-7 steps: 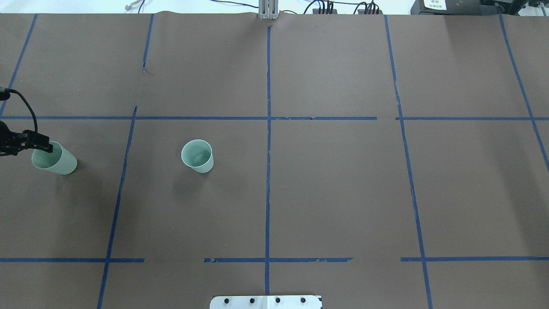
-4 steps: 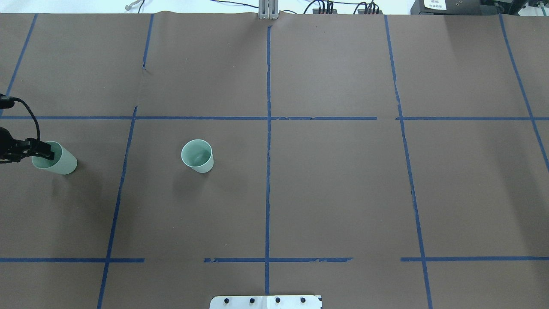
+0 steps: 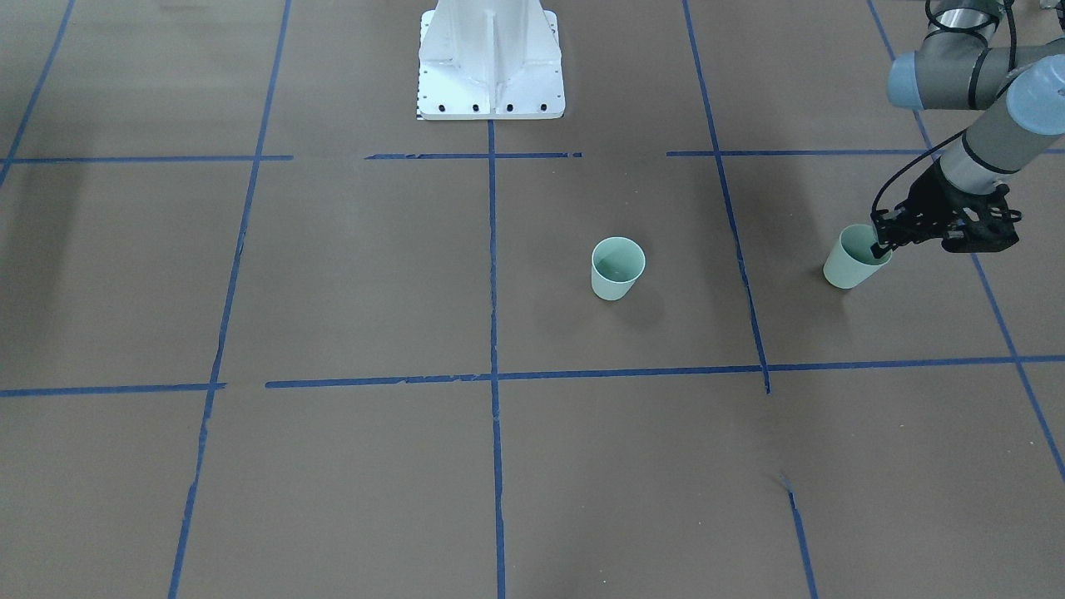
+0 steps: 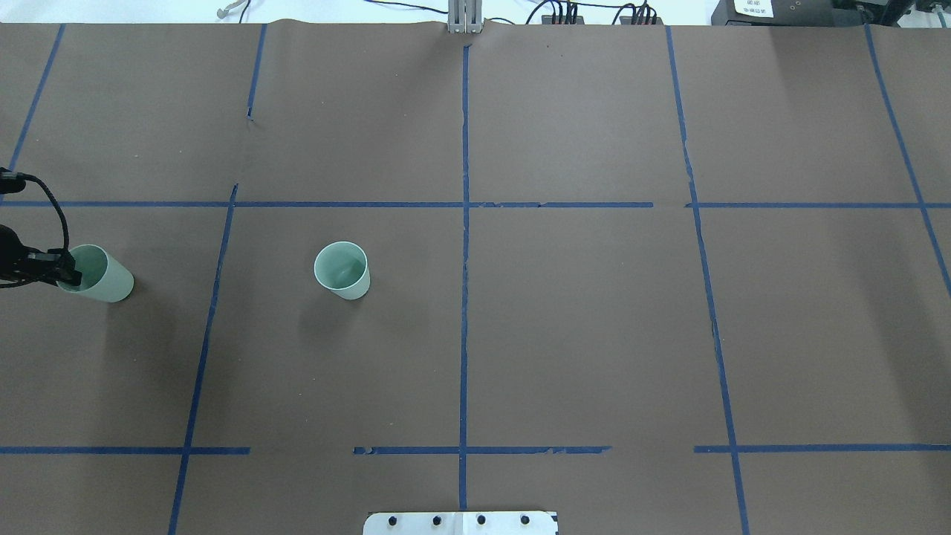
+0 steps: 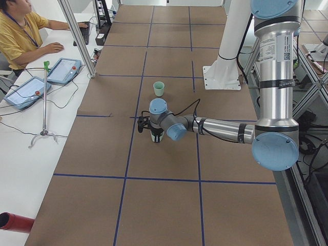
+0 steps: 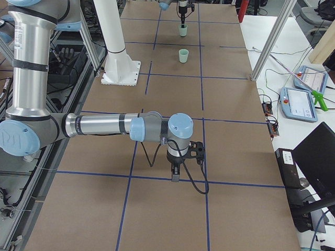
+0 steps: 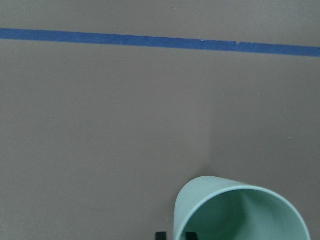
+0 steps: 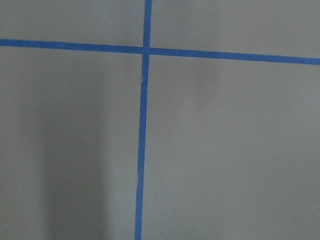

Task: Stack cups
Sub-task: 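Lift the cup with the left gripper and carry it over the other cup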

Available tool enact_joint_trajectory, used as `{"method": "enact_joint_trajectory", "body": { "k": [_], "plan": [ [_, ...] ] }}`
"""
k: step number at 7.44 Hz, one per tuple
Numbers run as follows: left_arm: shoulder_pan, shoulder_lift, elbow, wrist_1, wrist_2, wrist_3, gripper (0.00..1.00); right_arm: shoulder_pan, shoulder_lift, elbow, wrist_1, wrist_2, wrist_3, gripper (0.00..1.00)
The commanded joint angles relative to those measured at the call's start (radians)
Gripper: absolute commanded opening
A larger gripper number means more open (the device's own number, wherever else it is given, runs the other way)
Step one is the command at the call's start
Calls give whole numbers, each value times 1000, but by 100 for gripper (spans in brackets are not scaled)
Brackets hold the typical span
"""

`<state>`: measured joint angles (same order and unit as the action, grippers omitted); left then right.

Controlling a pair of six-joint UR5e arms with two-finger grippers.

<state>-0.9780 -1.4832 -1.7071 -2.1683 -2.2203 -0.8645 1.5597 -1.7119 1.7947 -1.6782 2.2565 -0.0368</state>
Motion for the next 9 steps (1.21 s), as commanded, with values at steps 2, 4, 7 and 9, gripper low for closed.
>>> {"method": "enact_joint_trajectory", "body": {
  "k": [2,4,7,9],
  "plan": [
    [-2,-17,-12,2,-78,4,0,0,0,0,0,0,0,100],
    [-10,-52,-52,5,-76,2,0,0,0,0,0,0,0,100],
    [-8,-220,-51,75,-73,-144,0,-1,0,0,0,0,0,100],
    [-5,-426,-55,308,-68,-230,0,-1,0,0,0,0,0,100]
  ]
}}
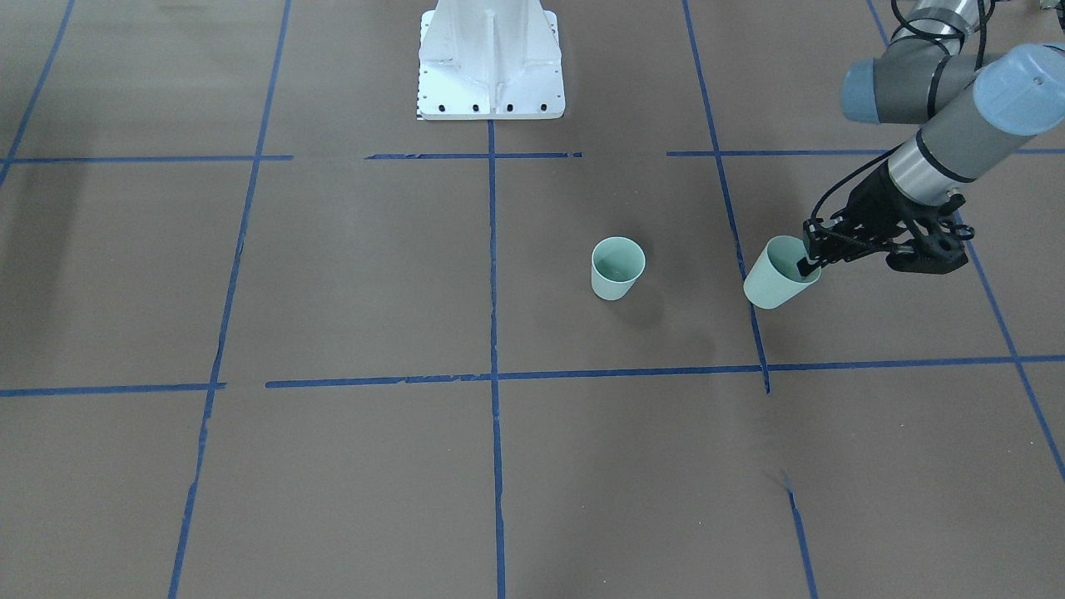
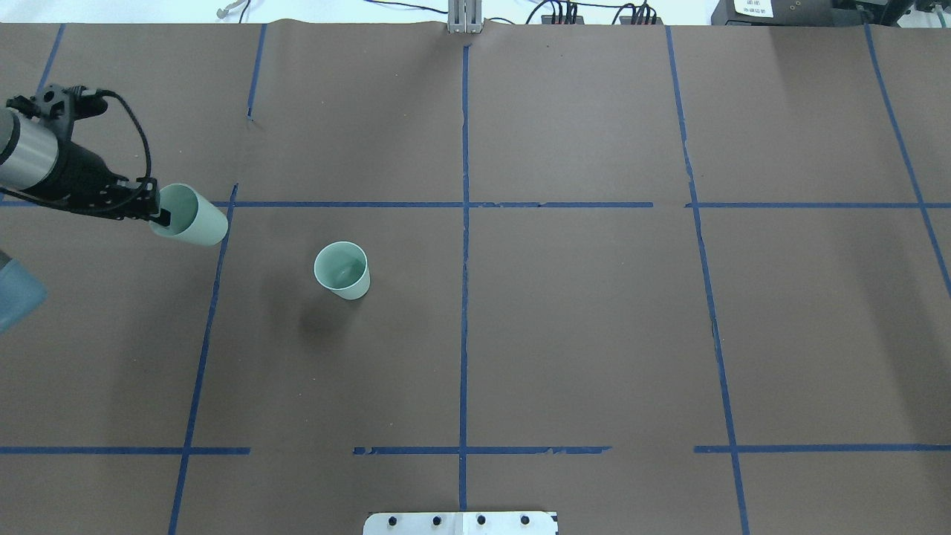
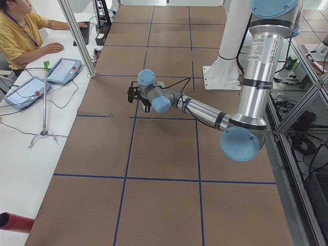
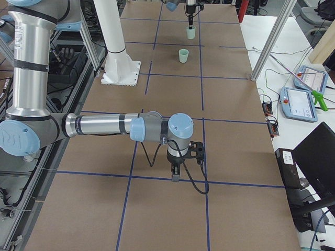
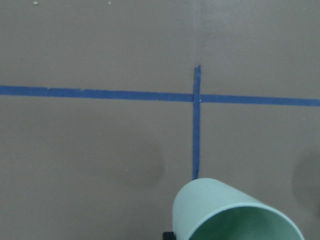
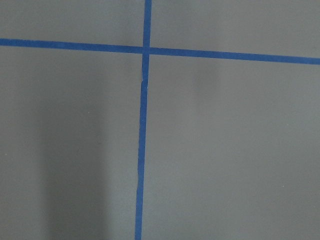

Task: Stack cups
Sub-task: 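Lift the cup with the left gripper and carry it over the other cup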

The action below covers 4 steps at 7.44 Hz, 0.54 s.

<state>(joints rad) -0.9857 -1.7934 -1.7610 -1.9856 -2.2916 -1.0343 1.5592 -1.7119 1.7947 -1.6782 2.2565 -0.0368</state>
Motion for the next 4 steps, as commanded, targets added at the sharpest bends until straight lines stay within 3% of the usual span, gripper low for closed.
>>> {"method": "enact_joint_trajectory", "body": {
  "k": [1,3,4],
  "plan": [
    [4,-173,-3,204,4,-91,0,-1,0,0,0,0,0,100],
    [66,-250,-78,444,0,-130,0,-1,0,0,0,0,0,100],
    [109,-254,-75,450,0,-186,0,1,0,0,0,0,0,100]
  ]
}}
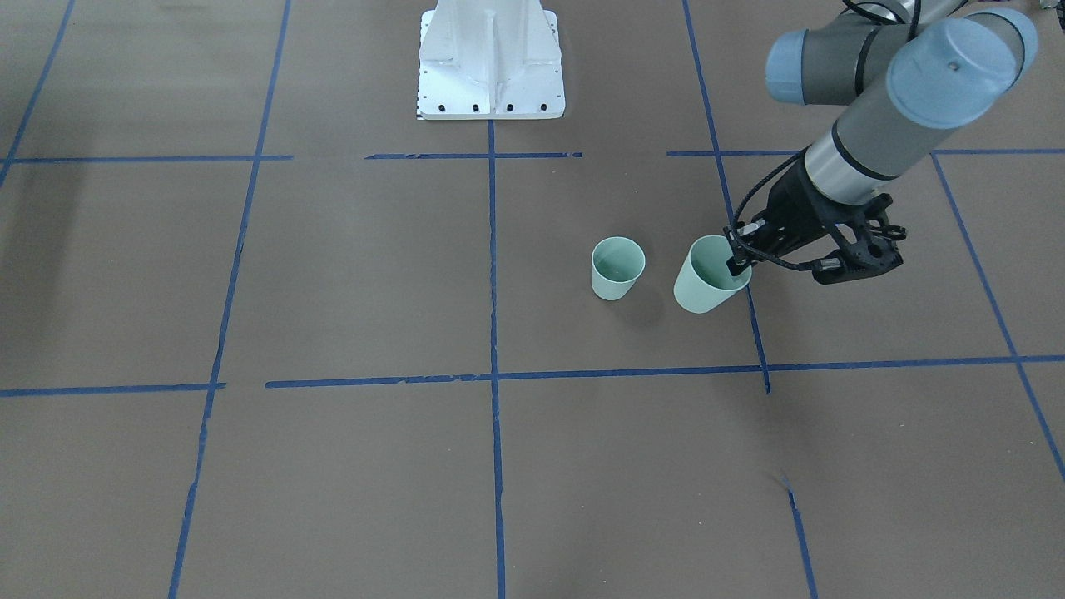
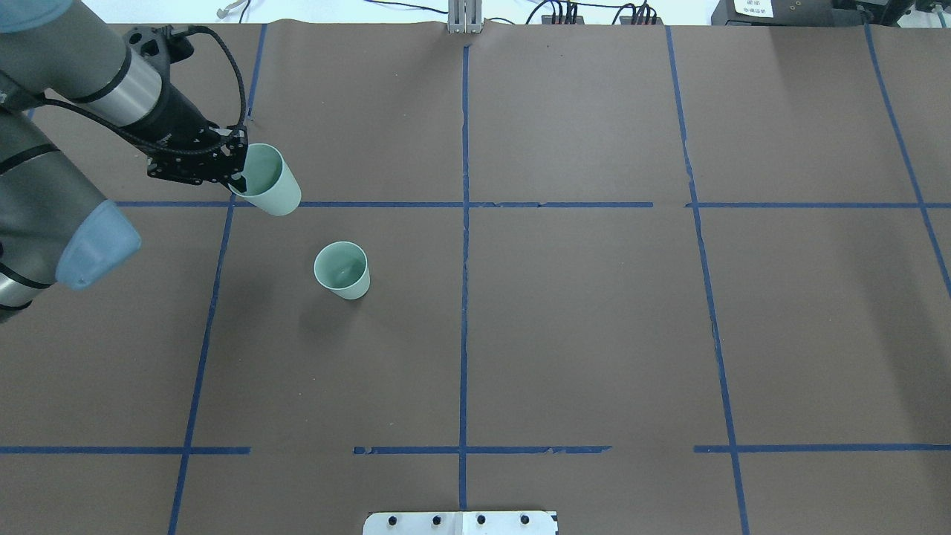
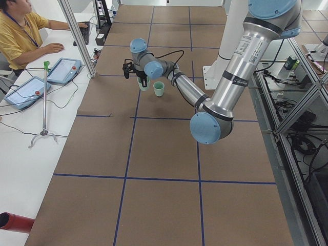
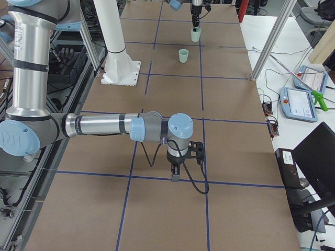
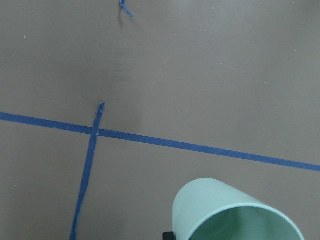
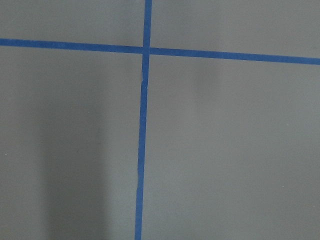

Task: Stack cups
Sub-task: 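Lift the cup with the left gripper and carry it over the other cup, then lower the held cup into the other cup and open the left gripper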

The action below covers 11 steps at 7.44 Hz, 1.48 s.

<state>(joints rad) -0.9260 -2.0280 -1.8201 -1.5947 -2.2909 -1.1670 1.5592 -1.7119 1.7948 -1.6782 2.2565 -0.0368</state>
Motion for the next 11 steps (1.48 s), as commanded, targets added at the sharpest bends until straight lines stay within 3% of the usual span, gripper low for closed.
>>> {"method": "enact_joint_trajectory", "body": {
  "k": [1,7,9,11],
  "plan": [
    [90,-34,-16,65,1,-90,0,-1,0,0,0,0,0,100],
    [159,-54,-10,64,33,-132,0,1,0,0,0,0,0,100],
    [162,-54,-11,64,125,-135,79,1,0,0,0,0,0,100],
    [162,-54,-11,62,126,-132,100,-1,0,0,0,0,0,100]
  ]
}}
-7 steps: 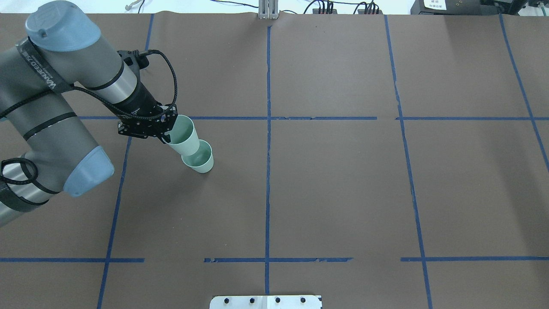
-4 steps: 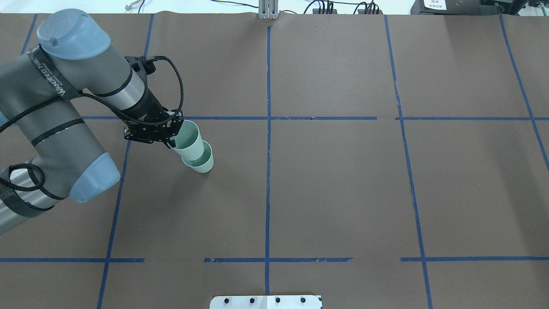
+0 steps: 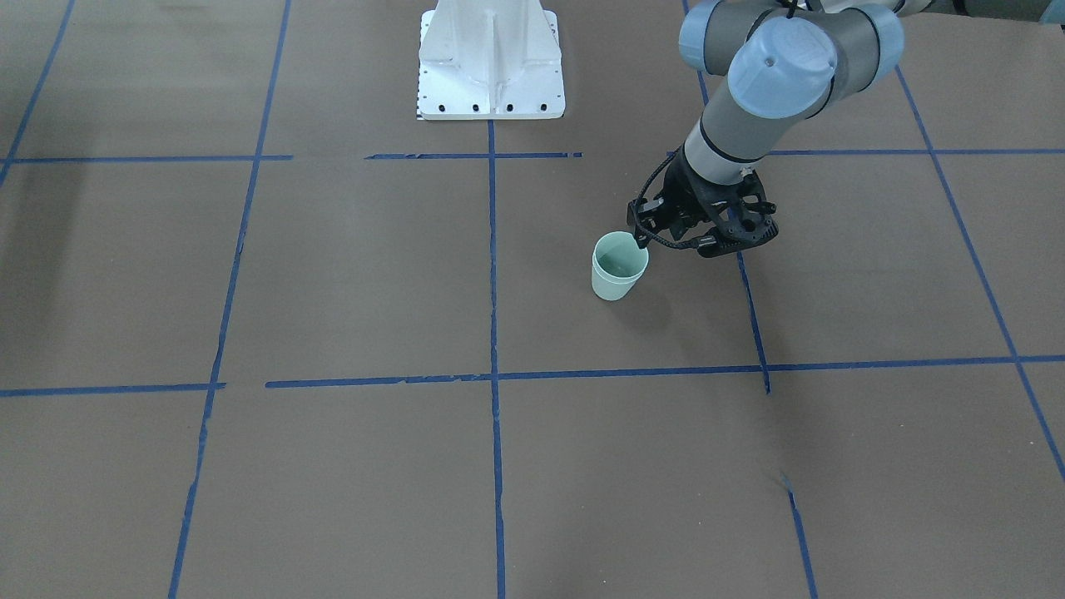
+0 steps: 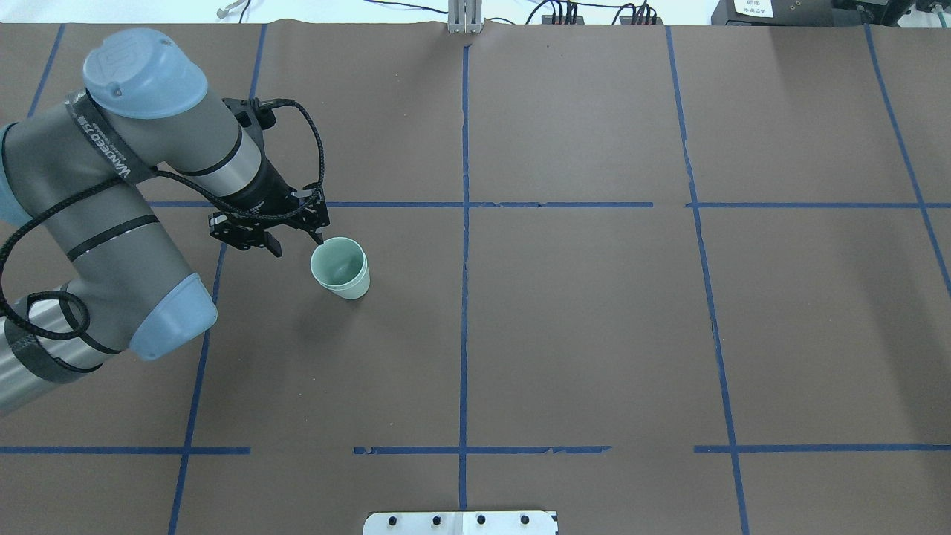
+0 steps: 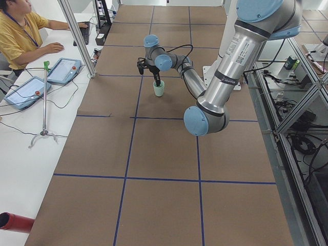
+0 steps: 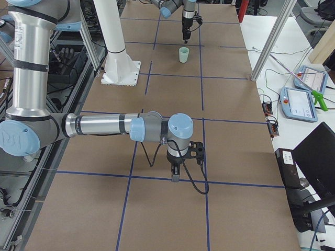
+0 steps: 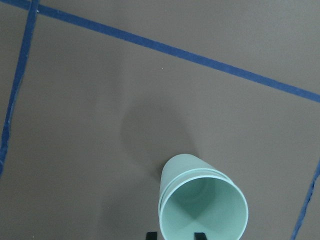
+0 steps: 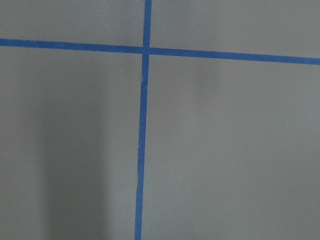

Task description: Stack cups

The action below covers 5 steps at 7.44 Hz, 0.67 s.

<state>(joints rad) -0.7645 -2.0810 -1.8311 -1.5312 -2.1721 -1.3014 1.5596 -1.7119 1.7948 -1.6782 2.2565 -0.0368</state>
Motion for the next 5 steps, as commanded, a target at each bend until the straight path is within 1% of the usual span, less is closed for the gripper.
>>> {"method": "enact_joint_trajectory", "body": {
  "k": [1,2,3,4,5],
  "plan": [
    [-4,10,-8,-4,0,13,100,0,0,0,0,0,0,100],
    [-12,27,-25,-7,-3,49,100,0,0,0,0,0,0,100],
    [-45,56,-48,-4,-5,176,100,-1,0,0,0,0,0,100],
    [-114,114,-50,-7,-6,306,100,-1,0,0,0,0,0,100],
    [-206,195,-51,-7,-9,481,100,0,0,0,0,0,0,100]
  ]
}}
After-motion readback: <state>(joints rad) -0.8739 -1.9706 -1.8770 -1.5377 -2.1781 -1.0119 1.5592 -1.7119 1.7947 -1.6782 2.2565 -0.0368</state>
